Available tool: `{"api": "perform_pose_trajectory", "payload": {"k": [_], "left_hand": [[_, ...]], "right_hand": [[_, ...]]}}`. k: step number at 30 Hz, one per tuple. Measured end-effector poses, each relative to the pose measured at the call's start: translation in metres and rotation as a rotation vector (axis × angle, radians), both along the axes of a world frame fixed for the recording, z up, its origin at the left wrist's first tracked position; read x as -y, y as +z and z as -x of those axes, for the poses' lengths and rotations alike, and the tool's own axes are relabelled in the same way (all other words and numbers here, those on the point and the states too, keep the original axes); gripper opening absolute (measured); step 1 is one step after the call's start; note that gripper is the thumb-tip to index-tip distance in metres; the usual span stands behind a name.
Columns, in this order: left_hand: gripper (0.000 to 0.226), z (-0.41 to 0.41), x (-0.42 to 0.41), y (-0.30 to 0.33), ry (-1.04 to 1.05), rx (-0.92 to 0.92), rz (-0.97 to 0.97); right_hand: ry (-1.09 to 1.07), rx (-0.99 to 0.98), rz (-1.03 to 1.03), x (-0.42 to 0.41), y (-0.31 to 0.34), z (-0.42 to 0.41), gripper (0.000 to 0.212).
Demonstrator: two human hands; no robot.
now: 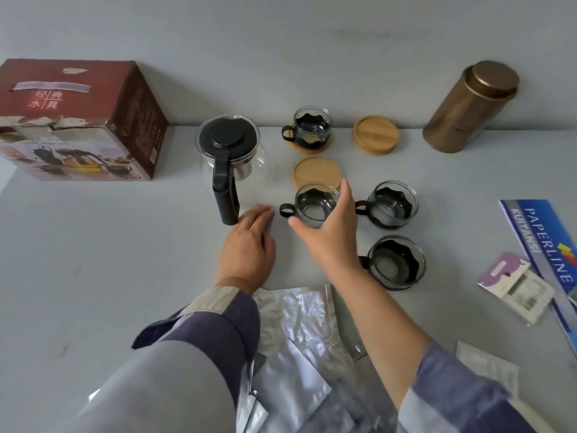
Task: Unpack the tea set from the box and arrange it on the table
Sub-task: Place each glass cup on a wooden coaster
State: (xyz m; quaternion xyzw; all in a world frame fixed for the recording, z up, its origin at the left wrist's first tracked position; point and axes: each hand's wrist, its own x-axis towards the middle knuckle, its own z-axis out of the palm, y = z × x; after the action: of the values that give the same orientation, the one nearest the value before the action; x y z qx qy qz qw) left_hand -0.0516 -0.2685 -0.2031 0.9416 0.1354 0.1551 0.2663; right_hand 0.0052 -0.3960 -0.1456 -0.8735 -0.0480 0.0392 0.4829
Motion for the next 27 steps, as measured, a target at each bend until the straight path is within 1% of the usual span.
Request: {"api": "perform_pose_trajectory", "payload": {"k": [5,9,13,19,27], "left_hand": [[0.045,0.000,-0.001,-0.001,-0.002,-0.007,-0.002],[0.044,0.001,-0.001,-0.001,-0.001,-0.011,-0.011],[0.044,0.001,-0.001,0.000,-0.002,-0.011,-0.004],[0.044,0.001,-0.001,0.002,-0.008,-0.015,-0.005],[0.044,0.000,-0.002,0.001,-0.009,-0.002,0.012]], "right_hand": [[-0.134,0.008,0.002,-0.010,-0.023,0.008,0.103],[-0.193,0.012,0.010,-0.013,-0.031,-0.001,0.094],[-0.214,0.026,-0.014,-0.011,-0.031,-0.005,0.084],[-0.188,0.074,-0.099,-0.017,-0.018,-0.024,0.084],[-0.210,0.097,-0.023,-0.031,-0.017,-0.076,0.080]]}}
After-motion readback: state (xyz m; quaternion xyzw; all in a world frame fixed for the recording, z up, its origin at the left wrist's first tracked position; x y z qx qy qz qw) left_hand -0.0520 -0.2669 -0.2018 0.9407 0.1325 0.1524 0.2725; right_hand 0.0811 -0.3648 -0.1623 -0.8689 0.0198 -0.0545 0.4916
